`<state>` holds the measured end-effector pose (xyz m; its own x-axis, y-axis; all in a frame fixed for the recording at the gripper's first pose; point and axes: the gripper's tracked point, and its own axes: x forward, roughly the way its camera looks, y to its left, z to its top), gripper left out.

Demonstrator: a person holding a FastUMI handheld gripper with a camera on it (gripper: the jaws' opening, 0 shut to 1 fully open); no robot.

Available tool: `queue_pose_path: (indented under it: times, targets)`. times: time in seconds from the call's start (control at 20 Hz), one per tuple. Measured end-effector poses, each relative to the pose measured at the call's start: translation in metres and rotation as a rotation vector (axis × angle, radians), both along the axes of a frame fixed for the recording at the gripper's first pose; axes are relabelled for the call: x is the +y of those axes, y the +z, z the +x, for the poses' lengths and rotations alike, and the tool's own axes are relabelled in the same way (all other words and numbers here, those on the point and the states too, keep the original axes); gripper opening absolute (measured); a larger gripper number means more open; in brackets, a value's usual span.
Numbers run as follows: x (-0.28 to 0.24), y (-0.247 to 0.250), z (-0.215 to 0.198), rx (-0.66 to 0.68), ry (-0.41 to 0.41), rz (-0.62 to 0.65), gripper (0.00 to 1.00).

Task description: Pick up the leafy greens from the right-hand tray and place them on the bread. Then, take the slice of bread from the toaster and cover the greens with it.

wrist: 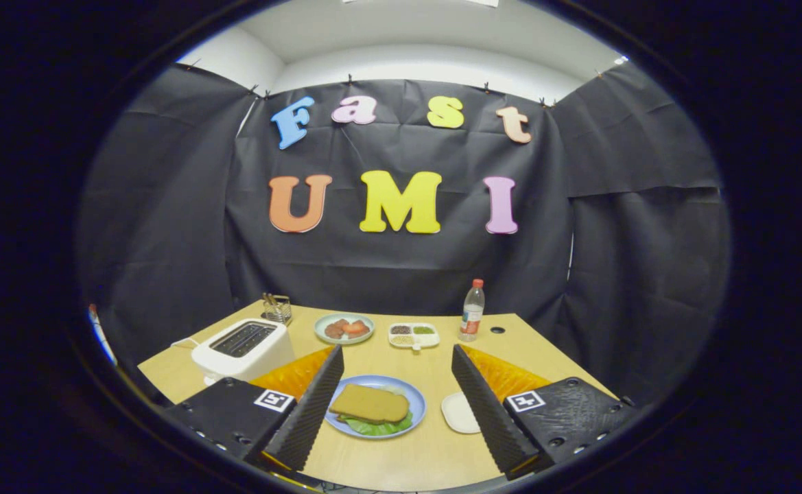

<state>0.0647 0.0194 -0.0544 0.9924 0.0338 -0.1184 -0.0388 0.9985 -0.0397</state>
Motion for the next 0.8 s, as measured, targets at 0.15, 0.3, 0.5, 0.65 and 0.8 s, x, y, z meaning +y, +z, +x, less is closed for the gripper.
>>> queue_pose_path:
  times: [0.15, 0.3, 0.5, 0.65, 0.8]
  targets:
    - [-0.001, 0.002, -0.005, -0.009, 0.002, -0.005, 0.97]
    - [-0.005, -0.001, -0.008, 0.002, -0.011, 0.007, 0.96]
    - [-0.010, -0.002, -0.012, 0.016, -0.028, 0.029, 0.96]
    - [-0.016, 0.002, -0.016, 0.000, -0.046, 0.040, 0.96]
    - [-0.018, 0.011, -0.023, -0.027, -0.050, 0.060, 0.96]
